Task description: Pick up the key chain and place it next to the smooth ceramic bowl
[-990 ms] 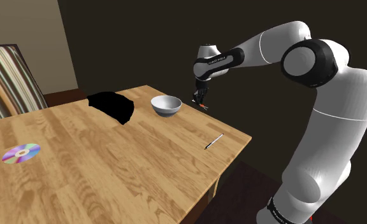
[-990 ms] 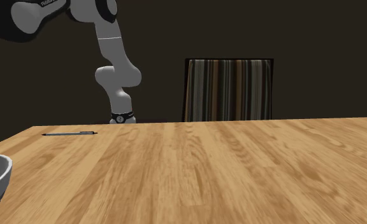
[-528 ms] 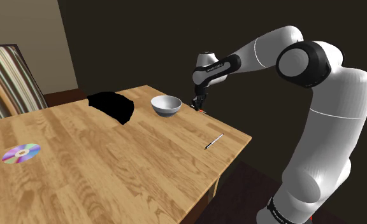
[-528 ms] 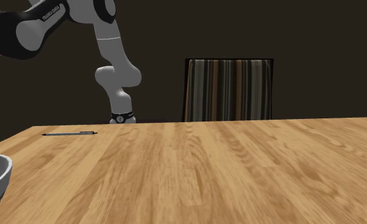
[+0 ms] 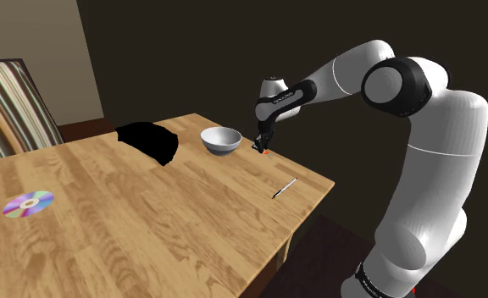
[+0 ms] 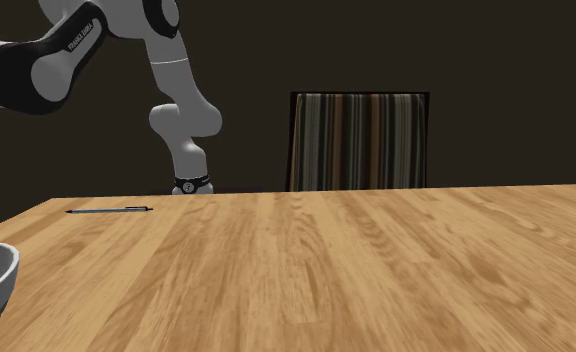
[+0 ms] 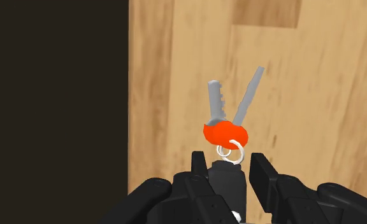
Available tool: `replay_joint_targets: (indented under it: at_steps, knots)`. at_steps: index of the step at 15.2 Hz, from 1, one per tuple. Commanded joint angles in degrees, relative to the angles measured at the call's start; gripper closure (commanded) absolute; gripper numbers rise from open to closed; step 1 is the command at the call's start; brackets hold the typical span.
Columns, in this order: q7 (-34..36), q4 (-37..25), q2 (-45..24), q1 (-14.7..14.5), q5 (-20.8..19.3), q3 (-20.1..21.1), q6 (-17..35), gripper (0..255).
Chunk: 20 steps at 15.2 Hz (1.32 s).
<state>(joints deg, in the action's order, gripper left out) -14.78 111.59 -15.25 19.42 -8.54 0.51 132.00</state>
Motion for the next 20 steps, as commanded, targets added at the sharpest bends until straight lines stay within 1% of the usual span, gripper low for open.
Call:
replay_joint_targets:
  at_steps: [1,5,6,11,15,20]
  knots:
    - [0.0,0.0,-0.1,0.0,0.0,0.0,0.1,255]
    - [0.0,0.0,-0.1,0.0,0.0,0.0,0.1,255]
    - [0.0,0.0,-0.1,0.0,0.0,0.0,0.1,0]
    - [0.0,0.0,-0.1,0.0,0.0,0.0,0.1,0]
    - [-0.3,-2.0,4.0,-0.3,0.6,0.4,-6.0,0]
    - [-0.3,-2.0,4.0,-0.3,0.6,0.4,-6.0,0]
